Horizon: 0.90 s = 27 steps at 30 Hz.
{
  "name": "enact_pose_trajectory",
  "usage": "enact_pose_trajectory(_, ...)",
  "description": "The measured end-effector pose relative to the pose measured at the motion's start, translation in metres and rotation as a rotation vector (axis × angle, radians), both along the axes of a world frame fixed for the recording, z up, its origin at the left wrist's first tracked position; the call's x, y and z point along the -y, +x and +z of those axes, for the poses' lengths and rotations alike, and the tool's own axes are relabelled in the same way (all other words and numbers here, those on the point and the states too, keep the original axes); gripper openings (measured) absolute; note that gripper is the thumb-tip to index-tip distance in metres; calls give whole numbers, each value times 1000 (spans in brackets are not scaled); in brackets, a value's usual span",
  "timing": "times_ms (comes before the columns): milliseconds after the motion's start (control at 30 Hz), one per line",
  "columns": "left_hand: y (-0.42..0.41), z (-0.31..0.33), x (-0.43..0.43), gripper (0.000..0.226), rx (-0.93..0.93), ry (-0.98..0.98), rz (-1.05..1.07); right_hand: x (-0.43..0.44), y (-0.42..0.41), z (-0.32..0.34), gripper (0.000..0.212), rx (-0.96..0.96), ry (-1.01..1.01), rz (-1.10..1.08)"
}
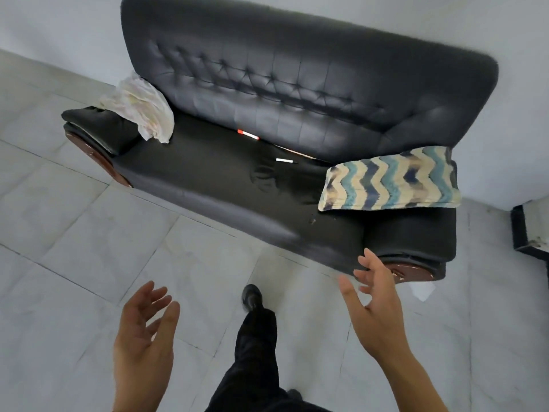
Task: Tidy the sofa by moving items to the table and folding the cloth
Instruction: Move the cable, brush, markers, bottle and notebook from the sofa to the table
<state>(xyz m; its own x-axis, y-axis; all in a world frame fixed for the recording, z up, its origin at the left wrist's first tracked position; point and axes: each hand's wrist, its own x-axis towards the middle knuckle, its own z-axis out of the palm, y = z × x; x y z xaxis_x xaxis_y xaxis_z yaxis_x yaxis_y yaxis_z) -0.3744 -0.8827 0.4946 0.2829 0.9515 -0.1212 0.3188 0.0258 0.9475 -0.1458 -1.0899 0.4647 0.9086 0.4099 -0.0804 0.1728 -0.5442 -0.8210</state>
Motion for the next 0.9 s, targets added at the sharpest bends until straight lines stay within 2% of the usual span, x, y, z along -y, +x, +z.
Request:
enact_pose_trajectory(167, 94, -1, -102, 40, -22, -26, -36, -91, 80, 2, 73, -14, -43, 13)
enact_pose_trajectory(400, 234, 27, -231, 37, -95, 81, -227, -208, 183, 19, 65, -21, 66, -61)
enact_pose_trajectory(700, 377, -3, -350, 41, -157, 57, -319, -336, 293, -28, 66, -122, 87, -142)
enact_pose_trajectory(900, 447, 1, -430, 43, -163, 77, -377, -402, 354, -33, 62, -182, 45, -150)
